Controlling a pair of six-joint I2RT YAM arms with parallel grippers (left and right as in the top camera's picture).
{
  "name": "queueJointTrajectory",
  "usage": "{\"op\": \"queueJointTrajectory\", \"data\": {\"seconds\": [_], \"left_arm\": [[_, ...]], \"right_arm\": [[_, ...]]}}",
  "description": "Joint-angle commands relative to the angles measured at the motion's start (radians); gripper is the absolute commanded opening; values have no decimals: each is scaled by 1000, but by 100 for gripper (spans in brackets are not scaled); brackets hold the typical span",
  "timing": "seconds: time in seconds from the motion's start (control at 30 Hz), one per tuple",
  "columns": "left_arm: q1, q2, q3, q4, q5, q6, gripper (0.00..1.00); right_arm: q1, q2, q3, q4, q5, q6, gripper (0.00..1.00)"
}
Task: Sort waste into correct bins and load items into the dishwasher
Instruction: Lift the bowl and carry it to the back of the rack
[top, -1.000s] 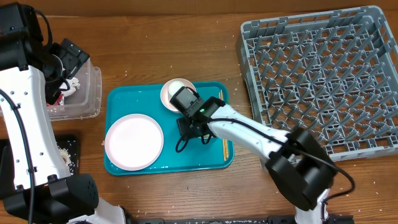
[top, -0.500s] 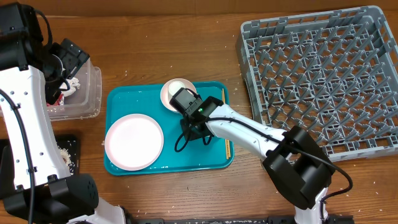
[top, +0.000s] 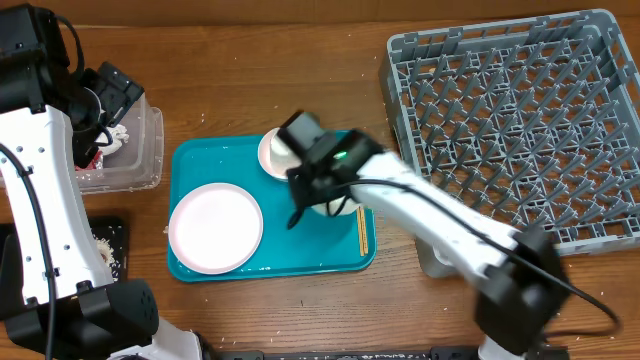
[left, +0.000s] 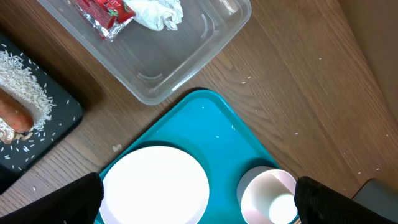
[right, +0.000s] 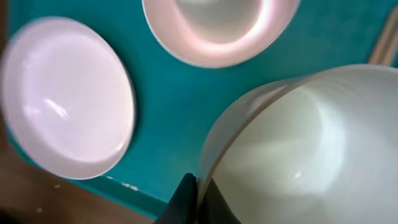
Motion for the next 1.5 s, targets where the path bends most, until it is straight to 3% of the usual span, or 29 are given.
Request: {"op": "queueJointTrajectory", "data": {"seconds": [0.0, 0.13, 0.37, 0.5, 0.83, 1.13, 1.23, 1.47], "left_arm": [[0, 1, 6, 0, 7, 19, 100], [0, 1, 6, 0, 7, 19, 100], [0, 1, 6, 0, 7, 19, 100], [0, 1, 6, 0, 7, 19, 100], [0, 1, 6, 0, 7, 19, 100], [0, 1, 6, 0, 7, 19, 100], [0, 1, 6, 0, 7, 19, 100], [0, 1, 6, 0, 7, 19, 100]], "right_arm": [[-124, -181, 49, -22, -2, 2, 4], [-336, -286, 48, -27, -77, -48, 4], [-739, -264, 35, 57, -637, -296, 4], [-883, -199, 35, 142, -881, -340, 4], [-967, 40, 35, 337, -1128, -301, 4], [-993, 122, 35, 374, -1100, -275, 4], [-1022, 127, 35, 355, -1044, -261, 9], [-1080, 127, 35, 304, -995, -261, 11]]}}
